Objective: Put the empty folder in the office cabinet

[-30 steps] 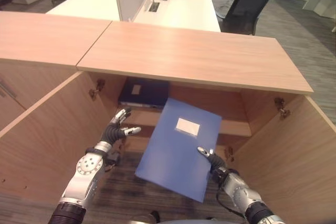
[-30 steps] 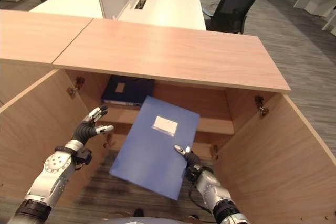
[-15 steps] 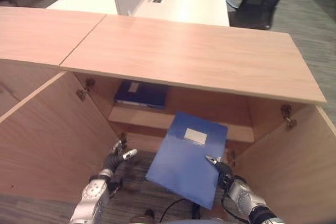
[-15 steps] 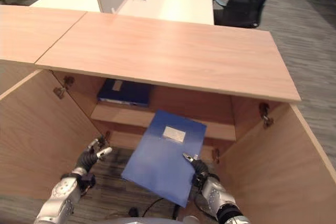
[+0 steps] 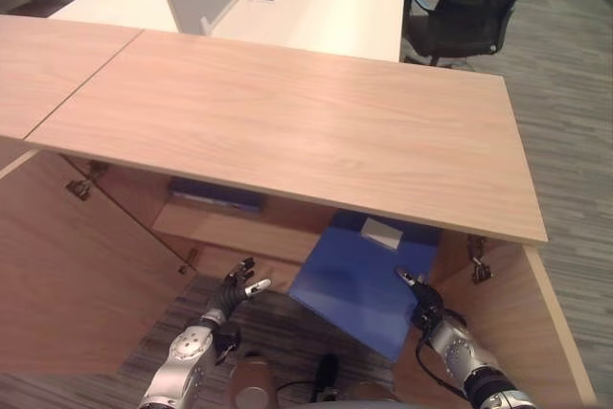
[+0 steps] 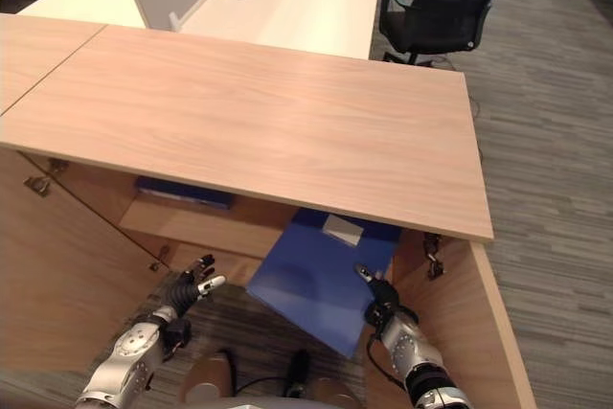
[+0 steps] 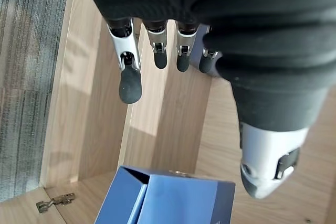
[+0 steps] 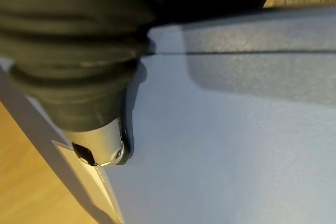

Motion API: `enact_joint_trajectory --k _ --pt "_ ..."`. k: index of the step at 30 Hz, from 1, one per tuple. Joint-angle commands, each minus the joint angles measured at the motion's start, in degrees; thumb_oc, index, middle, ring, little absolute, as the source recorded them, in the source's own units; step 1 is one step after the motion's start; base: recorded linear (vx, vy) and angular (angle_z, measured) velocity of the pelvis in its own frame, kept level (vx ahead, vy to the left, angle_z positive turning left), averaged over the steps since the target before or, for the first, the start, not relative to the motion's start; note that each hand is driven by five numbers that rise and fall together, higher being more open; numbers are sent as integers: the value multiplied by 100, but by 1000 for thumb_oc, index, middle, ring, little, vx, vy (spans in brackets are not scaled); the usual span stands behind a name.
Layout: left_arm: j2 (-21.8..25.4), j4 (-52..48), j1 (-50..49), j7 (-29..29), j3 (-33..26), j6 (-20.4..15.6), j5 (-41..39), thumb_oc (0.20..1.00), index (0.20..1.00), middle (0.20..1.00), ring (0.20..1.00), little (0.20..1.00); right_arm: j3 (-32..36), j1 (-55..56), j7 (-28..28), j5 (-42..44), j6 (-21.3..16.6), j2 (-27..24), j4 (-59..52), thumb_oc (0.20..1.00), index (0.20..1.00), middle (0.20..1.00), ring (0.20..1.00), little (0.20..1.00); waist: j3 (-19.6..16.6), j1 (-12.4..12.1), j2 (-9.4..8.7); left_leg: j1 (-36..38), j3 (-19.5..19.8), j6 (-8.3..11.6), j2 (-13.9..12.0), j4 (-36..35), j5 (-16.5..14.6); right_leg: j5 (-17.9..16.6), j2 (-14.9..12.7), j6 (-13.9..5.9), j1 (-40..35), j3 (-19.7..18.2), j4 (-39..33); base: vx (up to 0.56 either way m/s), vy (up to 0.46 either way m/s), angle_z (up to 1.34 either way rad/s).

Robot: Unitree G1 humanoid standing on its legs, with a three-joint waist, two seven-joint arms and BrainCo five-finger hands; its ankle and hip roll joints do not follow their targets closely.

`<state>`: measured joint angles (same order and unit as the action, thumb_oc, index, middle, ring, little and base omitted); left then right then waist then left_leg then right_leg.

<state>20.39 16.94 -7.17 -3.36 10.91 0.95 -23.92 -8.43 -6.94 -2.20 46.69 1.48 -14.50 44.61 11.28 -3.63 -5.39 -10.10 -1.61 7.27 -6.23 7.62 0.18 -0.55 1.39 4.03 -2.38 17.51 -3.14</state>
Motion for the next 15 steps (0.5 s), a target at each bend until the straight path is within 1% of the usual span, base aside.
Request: enact_joint_trajectory --k 1,2,4,6,7,10,15 --pt "133 -343 -137 20 -167 -168 -128 1000 1000 1000 1000 1000 219 -93 -109 248 -246 -54 -500 200 200 200 200 200 -62 -120 131 280 173 -289 223 -88 118 68 -659 -839 -236 -235 224 104 77 -36" --pt "132 -346 -172 13 -171 -159 -92 1000 1000 1000 1000 1000 249 -27 -125 224 -242 -41 -509 200 200 200 200 200 -121 -96 162 354 234 -297 234 -275 150 70 -650 -849 -256 -231 205 165 123 -39" --pt "161 -396 -306 -42 -173 -136 27 1000 1000 1000 1000 1000 295 239 -178 148 -204 9 -529 200 200 200 200 200 -273 -13 241 734 216 -323 258 -670 186 96 -689 -881 -377 -256 128 201 194 -25" --pt "204 -457 -376 -71 -196 -117 74 1000 1000 1000 1000 1000 294 349 -198 96 -164 28 -523 200 200 200 200 200 -327 -9 256 909 164 -354 285 -820 184 88 -717 -907 -426 -309 79 121 141 -3" --pt "205 -460 -380 -71 -196 -115 74 1000 1000 1000 1000 1000 293 352 -198 95 -163 29 -525 200 200 200 200 200 -325 -16 255 922 156 -355 285 -830 186 87 -718 -908 -431 -316 77 93 142 -7" --pt "241 -577 -513 -74 -293 -104 111 1000 1000 1000 1000 1000 339 477 -208 42 -111 107 -514 200 200 200 200 200 -386 -17 249 1134 83 -450 365 -984 88 32 -796 -993 -478 -408 -4 78 154 -3" --pt "296 -652 -665 -75 -426 -77 162 1000 1000 1000 1000 1000 419 557 -203 94 -105 200 -531 200 200 200 200 200 -415 -45 193 1220 0 -575 469 -1063 -29 -54 -905 -1100 -452 -501 -55 33 106 -12"
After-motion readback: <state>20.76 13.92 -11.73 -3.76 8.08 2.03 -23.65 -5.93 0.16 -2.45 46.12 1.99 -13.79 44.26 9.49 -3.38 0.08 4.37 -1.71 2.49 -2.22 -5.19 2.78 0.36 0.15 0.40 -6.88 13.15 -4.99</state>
